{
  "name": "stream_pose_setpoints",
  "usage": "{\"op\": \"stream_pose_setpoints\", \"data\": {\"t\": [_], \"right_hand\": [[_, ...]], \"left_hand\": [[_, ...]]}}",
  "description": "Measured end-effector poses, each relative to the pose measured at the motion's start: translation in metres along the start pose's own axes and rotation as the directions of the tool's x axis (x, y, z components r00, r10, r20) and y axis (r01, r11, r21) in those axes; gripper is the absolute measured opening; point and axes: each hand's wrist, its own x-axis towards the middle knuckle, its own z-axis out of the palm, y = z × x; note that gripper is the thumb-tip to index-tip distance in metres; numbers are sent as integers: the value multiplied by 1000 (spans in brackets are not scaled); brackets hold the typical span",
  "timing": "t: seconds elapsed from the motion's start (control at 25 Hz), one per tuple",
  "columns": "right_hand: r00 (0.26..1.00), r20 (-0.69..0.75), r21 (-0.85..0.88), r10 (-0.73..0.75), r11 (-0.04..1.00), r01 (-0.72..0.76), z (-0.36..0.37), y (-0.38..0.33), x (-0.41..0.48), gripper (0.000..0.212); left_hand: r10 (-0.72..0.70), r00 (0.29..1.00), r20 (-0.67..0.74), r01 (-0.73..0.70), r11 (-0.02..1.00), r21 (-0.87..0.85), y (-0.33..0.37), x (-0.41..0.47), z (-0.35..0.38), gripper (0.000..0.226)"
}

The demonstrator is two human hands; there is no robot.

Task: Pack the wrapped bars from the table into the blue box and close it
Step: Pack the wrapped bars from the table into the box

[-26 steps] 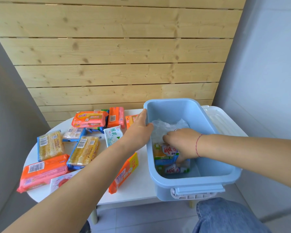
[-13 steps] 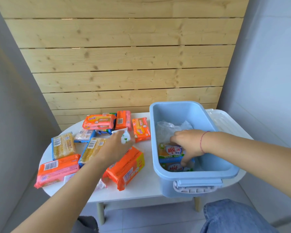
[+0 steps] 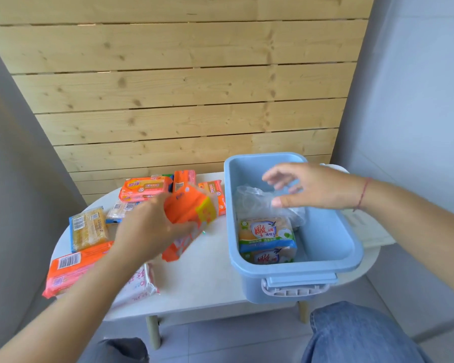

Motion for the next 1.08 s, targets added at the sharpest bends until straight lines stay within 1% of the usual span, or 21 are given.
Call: {"op": "stream_pose_setpoints", "data": {"t": [0.08,0.12,0.16,0.2,0.24,0.32,0.4,0.48,0.56,0.6,0.64,0.72,0.76,0.84,0.88,0.92,1.0,1.08], "right_hand": [[986,-90,68,-143,987,149,-18,-21,-3,75],[970,-113,53,-217,973,224,-26,-32,-3,86],[954,-118,8,-275,961,278,-33,-42,-3,94],[945,-111,-57,-306,952,302,-38,-48,-4,99],[946,-100,-134,-309,946,295,-41,-52,-5,104],[967,-83,-305,-239,930,204,-43,-51,-12,109],[989,-56,-407,-135,908,101,-37,-42,-21,105],[999,15,-454,-34,890,37,-28,-32,-26,96],[994,104,-428,37,904,11,-16,-24,-26,84],[988,145,-424,55,905,12,-8,-19,-24,76],[981,181,-438,68,899,18,1,-15,-22,68],[971,225,-440,85,898,24,25,-7,-18,46],[965,244,-409,95,913,14,37,-4,-17,39],[949,293,-320,116,947,-17,53,-2,-15,37],[940,319,-298,122,954,-23,59,0,-13,38],[930,343,-314,131,949,-18,63,1,-11,36],[919,355,-451,174,892,5,72,5,-6,34],[926,333,-566,178,823,45,80,9,-1,36]], "left_hand": [[108,990,-86,-117,987,-109,26,7,-29,72],[180,979,-94,-194,965,-175,44,11,-38,73],[258,963,-77,-269,932,-242,62,15,-43,74],[339,940,-46,-337,896,-290,80,17,-44,74],[408,913,-9,-390,864,-320,98,18,-41,75],[494,868,53,-441,815,-376,123,16,-28,79],[523,843,129,-435,803,-407,131,12,-8,85],[537,797,277,-410,817,-405,123,9,6,86],[548,723,420,-372,822,-431,108,13,10,86],[534,720,443,-330,825,-459,100,17,9,86],[495,757,426,-275,833,-479,92,22,11,86],[355,864,356,-175,876,-449,77,32,22,83],[294,888,353,-129,897,-422,73,33,31,79],[245,889,387,-79,914,-397,68,28,48,73],[235,889,392,-70,917,-392,67,26,54,72],[223,893,392,-60,920,-386,67,26,58,71],[207,908,365,-58,923,-380,65,28,60,70],[213,918,334,-64,912,-405,65,28,61,69]]}}
